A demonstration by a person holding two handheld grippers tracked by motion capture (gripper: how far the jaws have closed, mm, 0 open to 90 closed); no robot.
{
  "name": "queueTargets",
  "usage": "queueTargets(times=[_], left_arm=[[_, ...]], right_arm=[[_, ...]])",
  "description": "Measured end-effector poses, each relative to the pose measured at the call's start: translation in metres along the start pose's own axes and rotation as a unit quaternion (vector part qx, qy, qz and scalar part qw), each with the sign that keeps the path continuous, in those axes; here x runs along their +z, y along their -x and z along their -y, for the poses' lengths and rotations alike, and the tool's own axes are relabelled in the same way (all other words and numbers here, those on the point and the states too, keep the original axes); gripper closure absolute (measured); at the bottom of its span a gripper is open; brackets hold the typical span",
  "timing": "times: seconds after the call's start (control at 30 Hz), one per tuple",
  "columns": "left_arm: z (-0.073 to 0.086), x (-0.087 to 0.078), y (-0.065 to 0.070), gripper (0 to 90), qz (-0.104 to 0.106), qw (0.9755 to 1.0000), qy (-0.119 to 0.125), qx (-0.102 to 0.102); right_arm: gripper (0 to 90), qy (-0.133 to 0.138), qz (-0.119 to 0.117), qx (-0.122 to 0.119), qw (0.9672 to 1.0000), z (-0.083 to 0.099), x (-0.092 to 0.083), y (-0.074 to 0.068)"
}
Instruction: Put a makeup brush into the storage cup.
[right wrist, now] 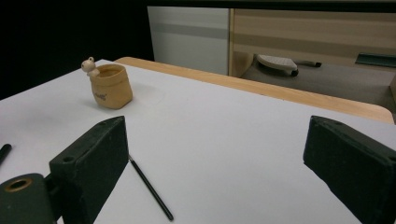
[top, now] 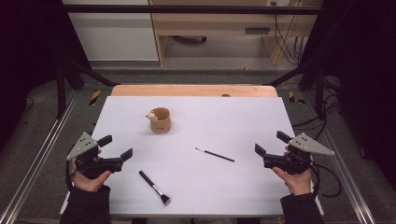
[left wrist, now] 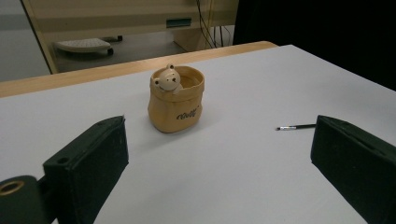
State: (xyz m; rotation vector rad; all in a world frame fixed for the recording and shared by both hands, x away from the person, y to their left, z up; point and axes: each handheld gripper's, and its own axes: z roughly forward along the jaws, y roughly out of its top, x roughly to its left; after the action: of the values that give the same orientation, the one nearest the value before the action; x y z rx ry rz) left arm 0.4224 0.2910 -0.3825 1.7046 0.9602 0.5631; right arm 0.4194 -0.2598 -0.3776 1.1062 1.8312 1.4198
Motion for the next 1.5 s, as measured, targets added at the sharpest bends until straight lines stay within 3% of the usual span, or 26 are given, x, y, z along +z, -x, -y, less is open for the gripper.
queueTargets(times=[0.5,0.87,1.13,1.5], left_arm=[[0.007,0.0,-0.001,3.3,0.01,0.9996,-0.025,0.01],[0.014,0.002,0.002,3.1,0.032,0.9968,-0.064,0.036],[0.018,0.005,0.009,3.2,0.056,0.9927,-0.093,0.054],[0.024,0.014,0.015,3.5,0.085,0.9847,-0.13,0.079]], right_arm=[[7.2,-0.014,-0.002,-0.008,0.9999,0.004,0.004,-0.005],[7.1,-0.017,-0.005,-0.014,0.9997,0.003,0.004,-0.01],[7.1,-0.015,-0.003,-0.012,0.9998,0.003,0.002,-0.009],[7.0,-0.018,-0.002,-0.016,0.9997,0.003,0.002,-0.009]])
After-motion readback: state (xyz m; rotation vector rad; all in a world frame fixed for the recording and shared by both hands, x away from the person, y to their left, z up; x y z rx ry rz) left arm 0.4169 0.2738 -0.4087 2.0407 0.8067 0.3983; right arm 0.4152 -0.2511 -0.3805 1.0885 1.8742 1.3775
